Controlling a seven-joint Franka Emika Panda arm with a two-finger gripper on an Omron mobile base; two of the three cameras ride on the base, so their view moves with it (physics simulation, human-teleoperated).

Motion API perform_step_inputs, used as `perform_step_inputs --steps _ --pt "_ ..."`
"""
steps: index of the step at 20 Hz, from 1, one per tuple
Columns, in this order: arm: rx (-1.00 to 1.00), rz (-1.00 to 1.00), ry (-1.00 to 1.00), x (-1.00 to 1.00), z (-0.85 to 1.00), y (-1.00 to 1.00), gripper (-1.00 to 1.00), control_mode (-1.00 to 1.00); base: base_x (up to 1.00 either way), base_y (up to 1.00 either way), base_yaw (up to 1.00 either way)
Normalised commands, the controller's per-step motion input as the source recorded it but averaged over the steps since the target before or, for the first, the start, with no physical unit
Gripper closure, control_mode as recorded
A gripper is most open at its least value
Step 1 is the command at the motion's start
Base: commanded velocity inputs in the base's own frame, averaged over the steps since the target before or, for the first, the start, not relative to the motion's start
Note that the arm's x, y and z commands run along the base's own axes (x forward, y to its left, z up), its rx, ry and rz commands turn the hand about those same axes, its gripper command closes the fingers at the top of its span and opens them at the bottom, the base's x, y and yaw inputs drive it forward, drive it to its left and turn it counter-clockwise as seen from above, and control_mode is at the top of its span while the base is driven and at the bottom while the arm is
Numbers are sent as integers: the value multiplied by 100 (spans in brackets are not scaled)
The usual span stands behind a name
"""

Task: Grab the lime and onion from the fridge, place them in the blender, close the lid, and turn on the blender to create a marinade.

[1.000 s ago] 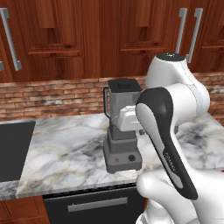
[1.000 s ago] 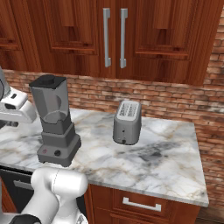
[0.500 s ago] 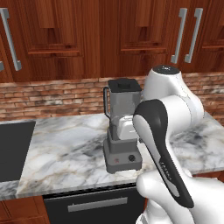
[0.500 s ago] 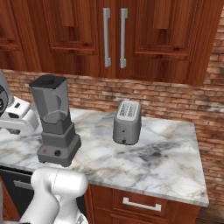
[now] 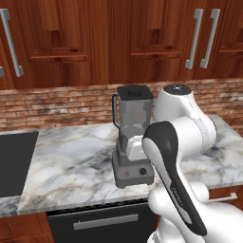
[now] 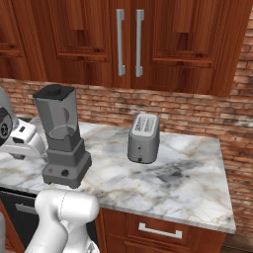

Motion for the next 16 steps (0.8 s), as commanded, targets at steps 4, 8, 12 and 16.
perform_step_inputs --steps 4,8,12,16 --pt "0 0 0 0 -25 3 100 -100 0 0 0" --pt "0 0 0 2 -19 4 100 -100 0 0 0" --pt "1 0 0 5 -19 0 100 -100 0 0 0" --pt "0 0 0 1 -27 0 100 -100 0 0 0"
